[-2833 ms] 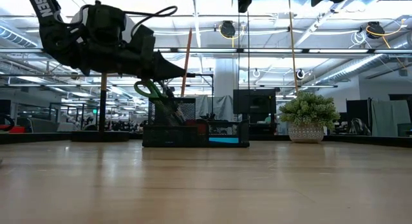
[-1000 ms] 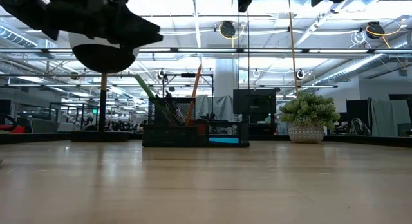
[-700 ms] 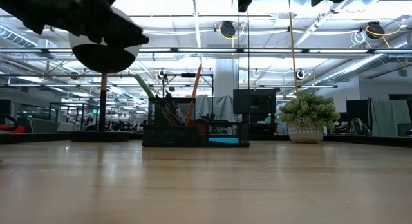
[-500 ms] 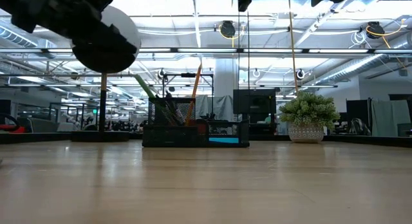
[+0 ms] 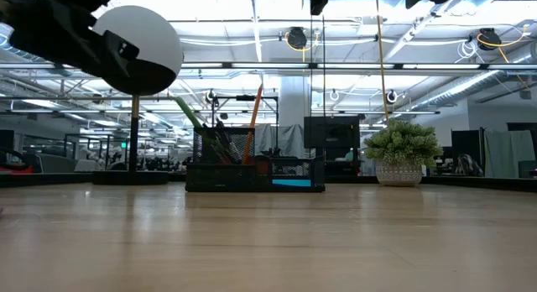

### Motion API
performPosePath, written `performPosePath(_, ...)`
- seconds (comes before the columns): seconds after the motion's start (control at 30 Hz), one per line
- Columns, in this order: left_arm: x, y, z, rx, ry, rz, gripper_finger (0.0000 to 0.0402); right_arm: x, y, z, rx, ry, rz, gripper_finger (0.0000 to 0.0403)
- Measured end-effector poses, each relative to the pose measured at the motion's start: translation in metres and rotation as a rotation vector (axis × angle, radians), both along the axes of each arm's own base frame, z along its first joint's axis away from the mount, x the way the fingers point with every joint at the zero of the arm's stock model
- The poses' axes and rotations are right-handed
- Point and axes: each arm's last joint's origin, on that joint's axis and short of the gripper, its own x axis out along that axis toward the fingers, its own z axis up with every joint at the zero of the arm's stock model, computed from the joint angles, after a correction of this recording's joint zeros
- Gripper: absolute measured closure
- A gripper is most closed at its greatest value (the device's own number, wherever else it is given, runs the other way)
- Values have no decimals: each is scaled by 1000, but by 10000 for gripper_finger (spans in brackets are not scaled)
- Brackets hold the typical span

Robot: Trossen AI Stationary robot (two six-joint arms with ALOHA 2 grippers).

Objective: Pick and place office supplies into organizer
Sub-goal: Put the green eraser into the black desk organizer

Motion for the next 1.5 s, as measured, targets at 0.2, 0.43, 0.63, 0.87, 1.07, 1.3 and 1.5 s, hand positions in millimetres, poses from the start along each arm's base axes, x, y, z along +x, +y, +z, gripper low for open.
performPosePath(0.2, 0, -20, 14, 77, 167, -22, 236, 0, 0, 0, 0, 0, 0, 284)
performPosePath(0.43, 12, -51, 6, 65, 293, -81, 236, 0, 0, 0, 0, 0, 0, 284)
performPosePath(0.63, 25, -71, -6, -105, 450, 105, 236, 0, 0, 0, 0, 0, 0, 284)
performPosePath(0.87, 37, -96, -7, -289, 553, 149, 236, 0, 0, -3, 3, 38, 0, 284)
performPosePath(1.07, 48, -120, 6, -375, 541, 162, 236, 0, 0, -7, 3, 73, -7, 284)
performPosePath(1.3, 62, -151, 14, -375, 526, 122, 236, 0, 0, -7, -11, 72, -9, 284)
performPosePath(1.5, 70, -174, 34, -483, 378, -121, 236, 0, -1, -7, -26, 72, -7, 284)
